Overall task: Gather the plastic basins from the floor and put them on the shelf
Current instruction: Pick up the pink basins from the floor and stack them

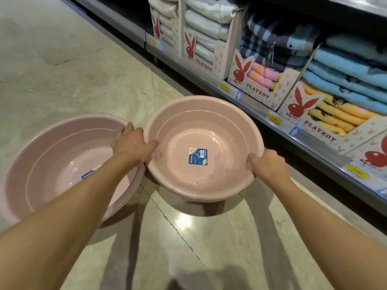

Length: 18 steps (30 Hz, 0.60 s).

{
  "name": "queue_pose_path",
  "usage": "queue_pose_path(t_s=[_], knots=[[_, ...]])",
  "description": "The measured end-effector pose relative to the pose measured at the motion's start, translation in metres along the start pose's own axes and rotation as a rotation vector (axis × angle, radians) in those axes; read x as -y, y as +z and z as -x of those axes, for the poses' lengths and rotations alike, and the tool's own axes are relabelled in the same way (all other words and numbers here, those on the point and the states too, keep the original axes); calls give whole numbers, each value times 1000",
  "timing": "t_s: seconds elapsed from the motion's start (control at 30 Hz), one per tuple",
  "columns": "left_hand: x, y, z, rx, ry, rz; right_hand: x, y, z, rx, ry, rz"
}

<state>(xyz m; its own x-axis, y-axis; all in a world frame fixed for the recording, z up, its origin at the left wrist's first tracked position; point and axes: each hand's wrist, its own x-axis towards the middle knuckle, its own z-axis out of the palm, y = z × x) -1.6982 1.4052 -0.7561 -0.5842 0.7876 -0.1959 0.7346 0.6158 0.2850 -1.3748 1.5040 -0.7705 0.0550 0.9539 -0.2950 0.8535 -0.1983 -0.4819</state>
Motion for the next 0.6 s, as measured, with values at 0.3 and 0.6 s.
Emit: queue_pose_path(t_s=[0.3,0.6], knots=[[-4,-24,10,-47,-6,166,16,-35,6,-46,-25,-148],[19,-142,31,-170,-37,376,130,-94,28,-105,-216,-111]])
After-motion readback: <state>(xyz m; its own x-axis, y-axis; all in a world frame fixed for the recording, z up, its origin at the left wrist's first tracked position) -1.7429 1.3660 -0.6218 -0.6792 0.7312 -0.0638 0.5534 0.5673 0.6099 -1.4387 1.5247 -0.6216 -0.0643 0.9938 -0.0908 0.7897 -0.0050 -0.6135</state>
